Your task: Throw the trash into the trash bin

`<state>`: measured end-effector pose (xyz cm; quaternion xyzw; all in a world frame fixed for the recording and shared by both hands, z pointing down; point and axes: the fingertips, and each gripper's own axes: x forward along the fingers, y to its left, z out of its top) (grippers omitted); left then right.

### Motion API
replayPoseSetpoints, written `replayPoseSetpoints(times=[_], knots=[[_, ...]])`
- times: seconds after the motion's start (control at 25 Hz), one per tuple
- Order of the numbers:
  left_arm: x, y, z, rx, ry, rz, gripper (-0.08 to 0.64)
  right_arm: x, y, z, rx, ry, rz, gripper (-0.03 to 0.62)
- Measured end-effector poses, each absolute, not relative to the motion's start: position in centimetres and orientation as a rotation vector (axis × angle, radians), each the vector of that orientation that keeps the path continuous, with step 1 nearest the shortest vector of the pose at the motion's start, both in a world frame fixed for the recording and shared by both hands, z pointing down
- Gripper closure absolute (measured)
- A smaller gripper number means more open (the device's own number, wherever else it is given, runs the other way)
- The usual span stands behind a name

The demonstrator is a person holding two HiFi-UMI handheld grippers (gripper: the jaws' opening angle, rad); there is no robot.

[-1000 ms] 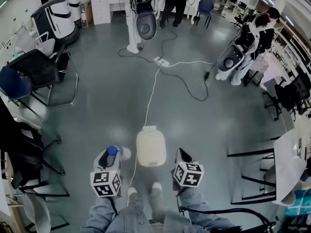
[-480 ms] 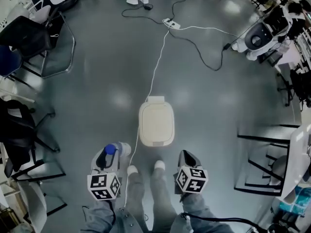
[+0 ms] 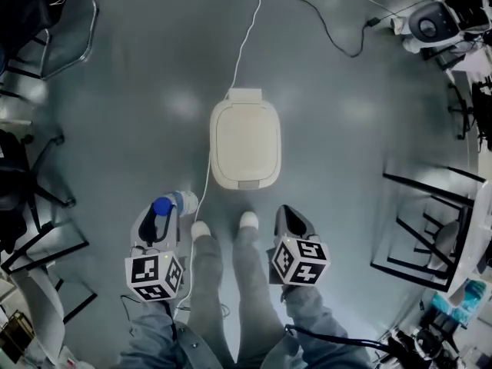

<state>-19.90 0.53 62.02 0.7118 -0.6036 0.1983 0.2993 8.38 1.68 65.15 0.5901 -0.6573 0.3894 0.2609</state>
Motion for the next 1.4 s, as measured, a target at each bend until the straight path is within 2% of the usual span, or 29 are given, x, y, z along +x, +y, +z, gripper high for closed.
replayPoseSetpoints(times=[0.76,1.4], knots=[[-23.1,1.4,66.1,1.839,-1.635,0.571,0.370,4.6,-2.3,75.5,1.484,-1.750,1.004,0.589],[-24.9,2.2,67.4,1.788,-1.651,0.576,0.370,3.1,-1.6,79.7,1.419,-1.705,1.037,0.589]])
